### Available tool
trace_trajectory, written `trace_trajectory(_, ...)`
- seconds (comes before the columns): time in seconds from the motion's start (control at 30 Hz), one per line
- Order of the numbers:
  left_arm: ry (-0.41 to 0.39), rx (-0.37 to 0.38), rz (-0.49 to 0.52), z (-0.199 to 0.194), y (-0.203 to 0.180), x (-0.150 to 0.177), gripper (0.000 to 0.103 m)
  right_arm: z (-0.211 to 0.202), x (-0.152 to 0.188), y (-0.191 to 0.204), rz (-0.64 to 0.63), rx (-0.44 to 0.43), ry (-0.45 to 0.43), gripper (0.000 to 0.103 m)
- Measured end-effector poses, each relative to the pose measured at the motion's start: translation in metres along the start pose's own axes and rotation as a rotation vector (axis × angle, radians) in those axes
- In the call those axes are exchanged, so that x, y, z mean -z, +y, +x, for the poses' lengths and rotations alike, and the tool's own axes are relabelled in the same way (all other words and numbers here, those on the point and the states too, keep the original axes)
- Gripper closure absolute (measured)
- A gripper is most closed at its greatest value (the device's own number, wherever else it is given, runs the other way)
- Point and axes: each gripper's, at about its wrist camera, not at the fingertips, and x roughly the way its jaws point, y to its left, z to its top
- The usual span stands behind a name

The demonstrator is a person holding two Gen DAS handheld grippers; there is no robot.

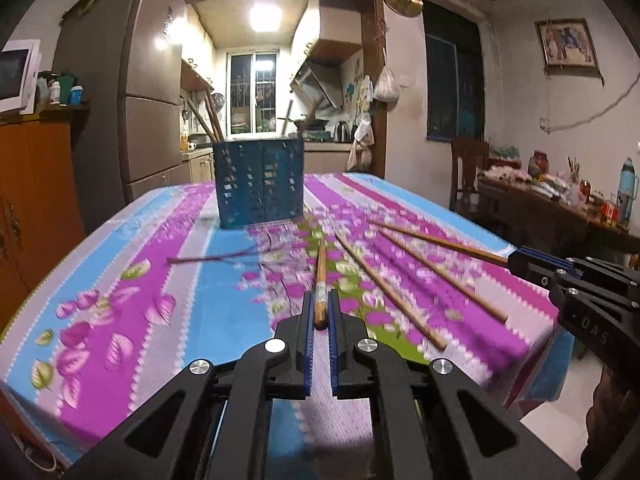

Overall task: Organize utensils
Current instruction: 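Carry the left tool's chopstick above the holder while the right tool carries its chopstick there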

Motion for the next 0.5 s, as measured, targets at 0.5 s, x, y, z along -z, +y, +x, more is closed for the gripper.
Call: trace_trajectory(0.5,-0.128,0.011,-0.063,-0.037,0.033,-0.073,0.095,-0.011,-0.056,-0.01,-0.017,-0.054,-0.075,0.098)
